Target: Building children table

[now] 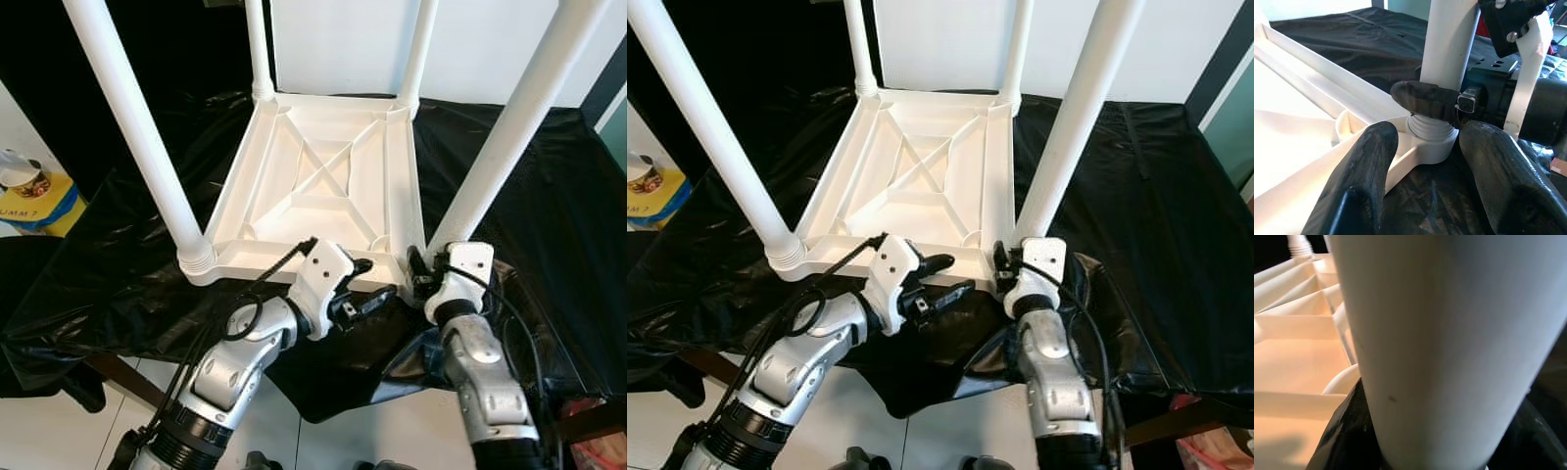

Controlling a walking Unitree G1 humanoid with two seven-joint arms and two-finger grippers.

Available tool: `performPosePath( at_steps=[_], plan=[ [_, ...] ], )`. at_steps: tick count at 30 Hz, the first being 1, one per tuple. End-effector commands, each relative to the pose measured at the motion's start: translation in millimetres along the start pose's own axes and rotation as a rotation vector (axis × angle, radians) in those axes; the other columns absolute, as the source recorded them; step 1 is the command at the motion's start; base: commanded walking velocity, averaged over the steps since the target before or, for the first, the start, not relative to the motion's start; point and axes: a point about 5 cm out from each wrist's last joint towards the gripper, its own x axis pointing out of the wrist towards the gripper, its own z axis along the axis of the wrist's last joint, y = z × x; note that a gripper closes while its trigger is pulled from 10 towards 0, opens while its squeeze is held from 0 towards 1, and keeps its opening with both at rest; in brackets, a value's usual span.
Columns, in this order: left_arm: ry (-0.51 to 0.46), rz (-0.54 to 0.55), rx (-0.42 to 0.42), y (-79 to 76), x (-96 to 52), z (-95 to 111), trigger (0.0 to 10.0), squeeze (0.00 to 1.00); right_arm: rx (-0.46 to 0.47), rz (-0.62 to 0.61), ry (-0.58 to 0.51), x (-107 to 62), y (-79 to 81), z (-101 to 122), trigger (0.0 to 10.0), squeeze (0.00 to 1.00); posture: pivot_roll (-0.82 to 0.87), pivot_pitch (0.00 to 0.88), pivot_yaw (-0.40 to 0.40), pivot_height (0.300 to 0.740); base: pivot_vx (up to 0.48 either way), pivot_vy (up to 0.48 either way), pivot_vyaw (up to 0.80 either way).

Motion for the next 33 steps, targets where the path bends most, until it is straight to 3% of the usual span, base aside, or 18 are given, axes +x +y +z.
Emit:
performPosePath(
  at_steps=[1,8,9,14,21,22,23,25,29,33],
  plan=[
    [0.001,-0.036,-0.007,-2.6,-0.6,0.8,10.0,0.0,0.027,-0.03,0.098,-5.5,-2.2,-18.1,10.0,0.0,-0.13,0.135,0.01,0.74,0.0,0.0,0.0],
    [0.006,-0.047,-0.003,-2.6,-1.2,1.4,10.0,0.0,0.024,-0.018,0.044,-5.7,0.1,-8.7,10.0,0.0,-0.13,0.145,0.019,0.74,0.0,0.0,0.0],
    [0.007,-0.045,-0.004,-2.0,-1.8,1.3,10.0,0.0,0.031,-0.007,0.027,-5.9,1.2,-5.9,10.0,1.0,-0.13,0.139,0.019,0.74,0.0,0.0,0.0],
    [0.011,-0.048,-0.005,-2.6,-2.8,0.8,10.0,0.0,0.05,0.061,-0.025,-6.2,1.7,4.0,10.0,1.0,-0.13,0.141,0.022,0.74,0.0,0.0,0.0],
    [0.013,-0.063,-0.008,-6.2,-3.2,0.3,10.0,0.0,0.037,0.225,-0.058,-3.9,-17.3,14.3,10.0,1.0,-0.14,0.136,0.031,0.74,0.0,0.0,0.0],
    [0.014,-0.066,-0.007,-6.1,-3.2,0.3,10.0,0.0,0.024,0.282,-0.059,-1.9,-22.3,16.8,10.0,0.3,-0.14,0.135,0.035,0.74,0.0,0.0,0.0],
    [0.015,-0.068,-0.006,-5.9,-3.2,0.4,10.0,0.0,0.01,0.332,-0.056,-0.1,-25.6,18.7,10.0,0.0,-0.14,0.136,0.037,0.74,0.0,0.0,0.0],
    [0.015,-0.068,-0.006,-5.9,-3.2,0.4,10.0,0.0,0.01,0.332,-0.056,-0.1,-25.6,18.7,10.0,0.0,-0.14,0.136,0.037,0.74,0.0,0.0,0.0],
    [0.02,-0.088,-0.005,-6.8,-3.0,0.8,10.0,0.0,-0.088,0.571,-0.027,14.6,-28.1,21.4,10.0,0.0,-0.14,0.134,0.053,0.74,0.0,0.0,0.0],
    [0.02,-0.091,-0.004,-6.9,-2.9,1.4,10.0,0.0,-0.121,0.634,-0.013,20.1,-23.9,19.6,10.0,0.0,-0.13,0.127,0.053,0.74,0.0,0.0,0.0]
  ],
)
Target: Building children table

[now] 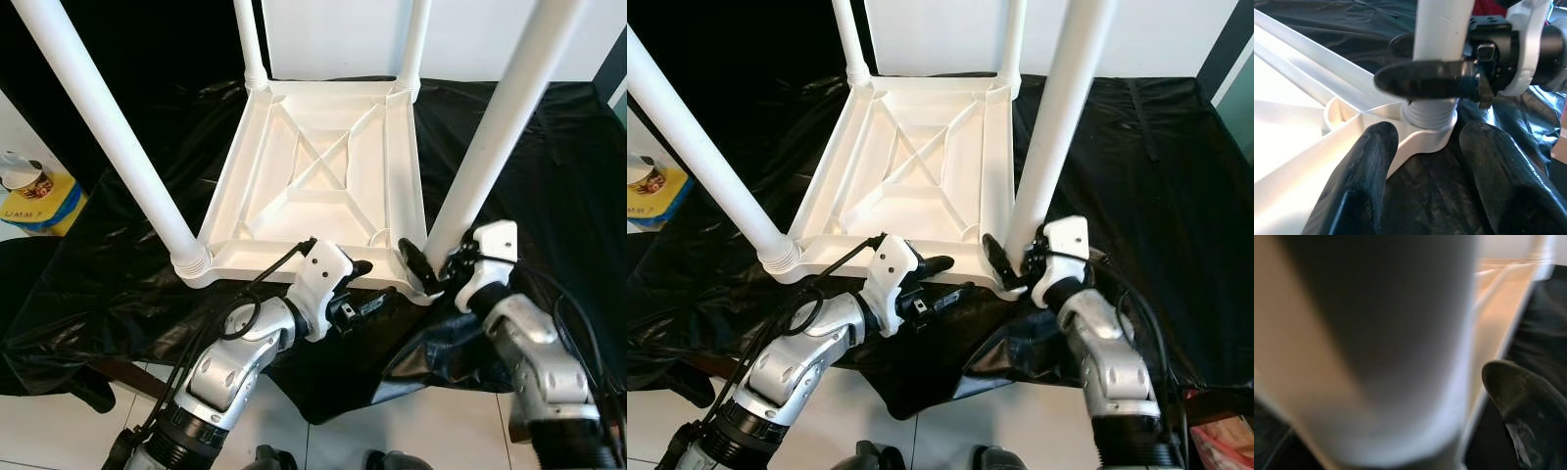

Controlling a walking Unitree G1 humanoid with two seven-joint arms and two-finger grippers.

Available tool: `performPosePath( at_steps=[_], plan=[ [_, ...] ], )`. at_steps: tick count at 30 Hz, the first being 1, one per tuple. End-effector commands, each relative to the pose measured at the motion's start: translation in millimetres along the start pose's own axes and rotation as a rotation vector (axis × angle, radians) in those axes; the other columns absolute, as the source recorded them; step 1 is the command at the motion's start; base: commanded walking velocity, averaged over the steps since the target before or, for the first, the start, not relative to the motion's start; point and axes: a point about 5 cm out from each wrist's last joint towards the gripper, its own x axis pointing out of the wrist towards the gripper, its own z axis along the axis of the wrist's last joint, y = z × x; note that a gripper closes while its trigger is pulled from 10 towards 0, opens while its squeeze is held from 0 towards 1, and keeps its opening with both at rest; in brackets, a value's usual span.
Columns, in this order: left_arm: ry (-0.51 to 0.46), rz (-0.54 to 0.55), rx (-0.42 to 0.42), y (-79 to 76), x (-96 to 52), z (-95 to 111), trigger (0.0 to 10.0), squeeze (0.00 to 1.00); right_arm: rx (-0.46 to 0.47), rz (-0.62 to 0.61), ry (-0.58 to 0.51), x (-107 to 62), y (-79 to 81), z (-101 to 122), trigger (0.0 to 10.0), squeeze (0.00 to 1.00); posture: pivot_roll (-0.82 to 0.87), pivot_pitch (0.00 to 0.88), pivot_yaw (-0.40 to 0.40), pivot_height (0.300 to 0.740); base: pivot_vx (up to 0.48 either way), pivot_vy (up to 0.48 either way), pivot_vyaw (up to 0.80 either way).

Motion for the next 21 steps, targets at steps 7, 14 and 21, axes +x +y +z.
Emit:
performPosePath(
  at_steps=[7,14,21],
  plan=[
    [0.004,-0.057,0.0,-4.6,-1.8,1.7,10.0,0.0,0.002,0.12,0.066,9.2,10.0,-15.9,2.9,0.0,-0.11,0.123,0.039,0.74,0.0,0.0,0.0],
    [0.003,-0.05,-0.008,-6.8,-2.6,0.6,10.0,0.0,0.027,0.097,0.092,5.1,6.3,-25.8,0.0,0.0,-0.11,0.125,0.032,0.74,0.0,0.0,0.0],
    [0.004,-0.053,-0.011,-6.9,-2.5,0.1,10.0,0.0,0.064,-0.013,0.091,3.4,8.2,-27.8,10.0,0.0,-0.12,0.129,0.036,0.74,0.0,0.0,0.0]
  ],
)
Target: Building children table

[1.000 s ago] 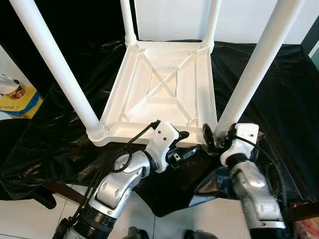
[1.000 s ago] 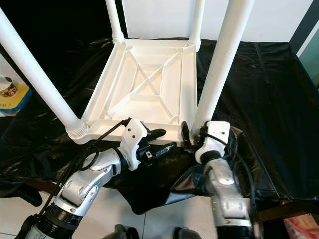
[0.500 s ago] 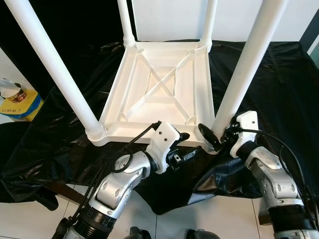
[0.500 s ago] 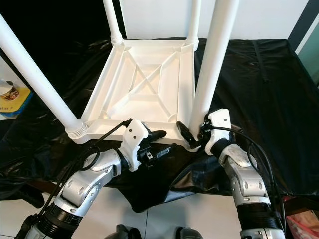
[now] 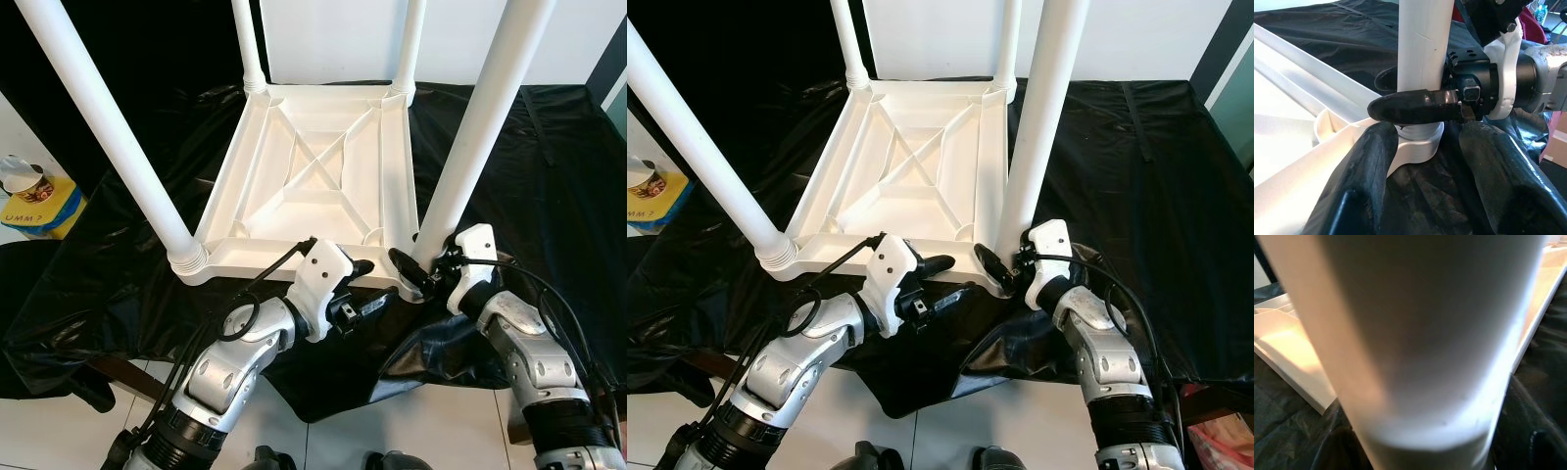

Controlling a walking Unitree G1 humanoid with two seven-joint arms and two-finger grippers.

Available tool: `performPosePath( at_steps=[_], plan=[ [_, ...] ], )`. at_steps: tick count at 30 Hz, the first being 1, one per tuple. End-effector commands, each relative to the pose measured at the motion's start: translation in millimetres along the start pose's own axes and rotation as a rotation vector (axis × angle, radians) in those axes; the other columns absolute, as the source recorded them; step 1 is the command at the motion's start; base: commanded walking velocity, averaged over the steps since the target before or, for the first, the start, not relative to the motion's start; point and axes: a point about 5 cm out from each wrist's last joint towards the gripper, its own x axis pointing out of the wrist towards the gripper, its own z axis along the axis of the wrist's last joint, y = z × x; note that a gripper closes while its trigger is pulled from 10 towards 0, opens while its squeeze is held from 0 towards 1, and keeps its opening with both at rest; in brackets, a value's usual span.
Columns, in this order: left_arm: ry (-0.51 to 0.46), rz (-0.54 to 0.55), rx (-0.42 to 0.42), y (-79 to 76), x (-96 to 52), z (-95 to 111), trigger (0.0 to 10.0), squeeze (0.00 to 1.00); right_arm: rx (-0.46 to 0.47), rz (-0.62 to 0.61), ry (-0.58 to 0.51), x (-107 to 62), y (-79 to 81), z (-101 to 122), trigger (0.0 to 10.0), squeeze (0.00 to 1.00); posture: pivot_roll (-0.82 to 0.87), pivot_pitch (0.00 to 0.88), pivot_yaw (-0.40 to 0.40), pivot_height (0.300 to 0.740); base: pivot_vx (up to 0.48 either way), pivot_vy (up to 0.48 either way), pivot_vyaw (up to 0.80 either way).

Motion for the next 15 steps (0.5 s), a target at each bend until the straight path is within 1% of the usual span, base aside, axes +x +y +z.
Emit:
performPosePath(
  at_steps=[1,2,3,4,5,8,9,12,14,15],
  plan=[
    [0.022,-0.046,-0.015,-4.5,-1.5,-4.3,10.0,0.0,0.063,-0.077,0.055,-2.6,5.3,-13.0,10.0,0.0,-0.12,0.129,0.038,0.74,0.0,0.0,0.0],
    [0.022,-0.048,-0.017,-4.7,-1.8,-4.5,10.0,0.0,0.073,-0.125,0.057,-3.3,6.2,-13.0,10.0,0.0,-0.12,0.132,0.038,0.74,0.0,0.0,0.0],
    [0.024,-0.051,-0.018,-5.3,-1.9,-4.7,10.0,0.0,0.103,-0.2,0.053,-4.4,8.4,-13.4,10.0,0.0,-0.12,0.133,0.04,0.74,0.0,0.0,0.0],
    [0.024,-0.051,-0.018,-5.3,-1.9,-4.7,10.0,0.0,0.103,-0.2,0.053,-4.4,8.4,-13.4,10.0,0.0,-0.12,0.133,0.04,0.74,0.0,0.0,0.0],
    [0.024,-0.053,-0.018,-5.6,-1.8,-4.8,10.0,0.0,0.122,-0.247,0.051,-5.2,9.8,-13.7,10.0,0.0,-0.12,0.133,0.04,0.74,0.0,0.0,0.0],
    [0.025,-0.057,-0.022,-6.5,-1.8,-4.9,10.0,0.0,0.122,-0.39,0.088,-8.9,15.2,-19.3,10.0,0.0,-0.13,0.135,0.039,0.74,0.0,0.0,0.0],
    [0.025,-0.057,-0.022,-6.5,-1.8,-4.9,10.0,0.0,0.122,-0.39,0.088,-8.9,15.2,-19.3,10.0,0.0,-0.13,0.135,0.039,0.74,0.0,0.0,0.0],
    [0.025,-0.057,-0.022,-6.0,-1.4,-5.0,10.0,0.0,0.146,-0.541,0.101,-12.1,21.7,-24.2,10.0,0.0,-0.13,0.135,0.035,0.74,0.0,0.0,0.0],
    [0.025,-0.057,-0.022,-6.0,-1.4,-5.0,10.0,0.0,0.146,-0.541,0.101,-12.1,21.7,-24.2,10.0,0.0,-0.13,0.135,0.035,0.74,0.0,0.0,0.0],
    [0.024,-0.056,-0.022,-5.8,-1.5,-5.0,10.0,0.0,0.161,-0.601,0.102,-13.0,23.9,-25.3,10.0,0.0,-0.13,0.134,0.032,0.74,0.0,0.0,0.0]
  ],
)
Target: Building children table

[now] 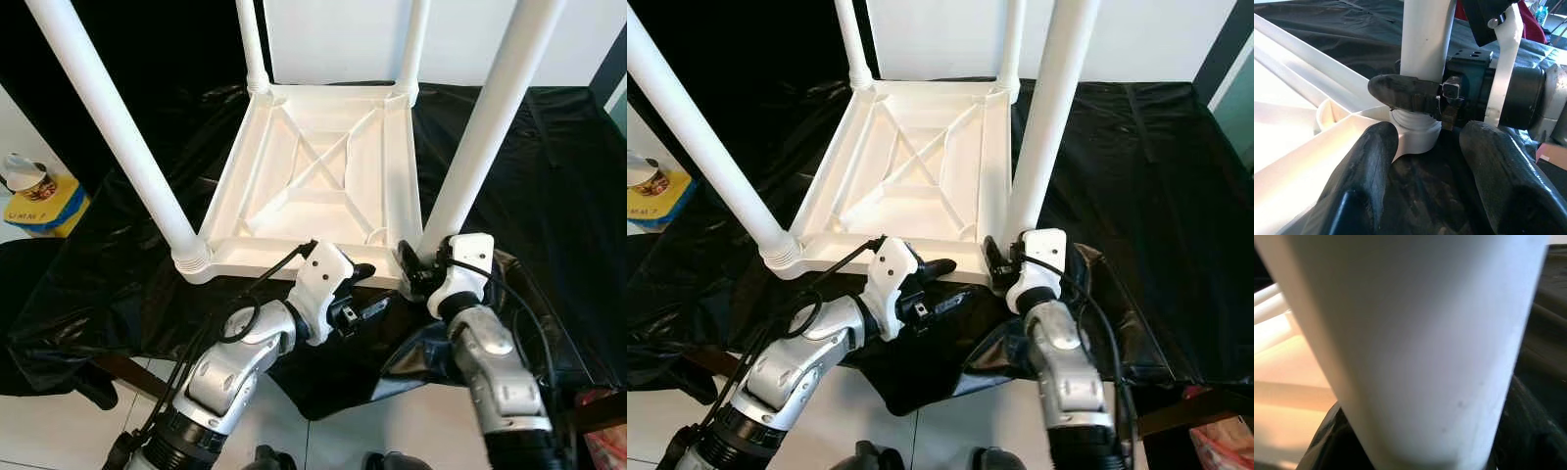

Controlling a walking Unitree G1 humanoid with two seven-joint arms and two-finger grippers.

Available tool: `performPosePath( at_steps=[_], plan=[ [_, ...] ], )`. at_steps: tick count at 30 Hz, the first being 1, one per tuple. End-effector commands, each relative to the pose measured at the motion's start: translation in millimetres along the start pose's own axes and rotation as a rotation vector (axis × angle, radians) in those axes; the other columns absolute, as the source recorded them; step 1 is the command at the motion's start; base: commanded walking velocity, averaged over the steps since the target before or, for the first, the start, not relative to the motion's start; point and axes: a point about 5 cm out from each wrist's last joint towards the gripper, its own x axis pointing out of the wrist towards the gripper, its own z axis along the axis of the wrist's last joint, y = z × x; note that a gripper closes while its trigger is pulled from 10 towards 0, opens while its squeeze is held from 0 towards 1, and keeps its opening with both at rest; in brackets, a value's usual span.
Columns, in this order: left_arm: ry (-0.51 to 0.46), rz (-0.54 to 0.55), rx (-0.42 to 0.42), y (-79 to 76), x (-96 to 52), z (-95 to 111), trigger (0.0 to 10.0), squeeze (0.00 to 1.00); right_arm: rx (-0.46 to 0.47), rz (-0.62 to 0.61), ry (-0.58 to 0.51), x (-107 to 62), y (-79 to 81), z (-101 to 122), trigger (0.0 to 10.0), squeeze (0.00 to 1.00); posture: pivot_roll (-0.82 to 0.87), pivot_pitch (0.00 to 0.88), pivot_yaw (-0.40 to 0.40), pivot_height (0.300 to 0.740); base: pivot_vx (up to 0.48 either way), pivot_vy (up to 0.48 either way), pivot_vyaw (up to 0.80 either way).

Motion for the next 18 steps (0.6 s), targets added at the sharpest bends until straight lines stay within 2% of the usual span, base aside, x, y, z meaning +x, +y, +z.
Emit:
performPosePath(
  at_steps=[1,3,7,18],
  plan=[
    [0.016,-0.049,-0.001,-4.3,-0.6,-2.3,10.0,0.0,0.022,-0.109,0.111,-7.1,-11.2,-21.4,10.0,0.0,-0.13,0.134,0.032,0.74,0.0,0.0,0.0],
    [0.013,-0.043,-0.001,-3.6,-0.2,-1.9,10.0,0.0,0.047,-0.165,0.116,-10.0,-0.1,-22.1,10.0,0.0,-0.13,0.134,0.032,0.74,0.0,0.0,0.0],
    [0.012,-0.047,0.0,-4.1,0.5,-1.4,10.0,0.0,0.048,-0.142,0.099,-10.5,10.1,-16.8,10.0,0.0,-0.13,0.129,0.035,0.74,0.0,0.0,0.0],
    [0.015,-0.039,0.01,-0.5,-0.2,-1.4,10.0,0.0,0.048,-0.123,0.078,-10.8,16.1,-12.6,10.0,0.0,-0.13,0.122,0.021,0.74,0.0,0.0,0.0]
  ],
)
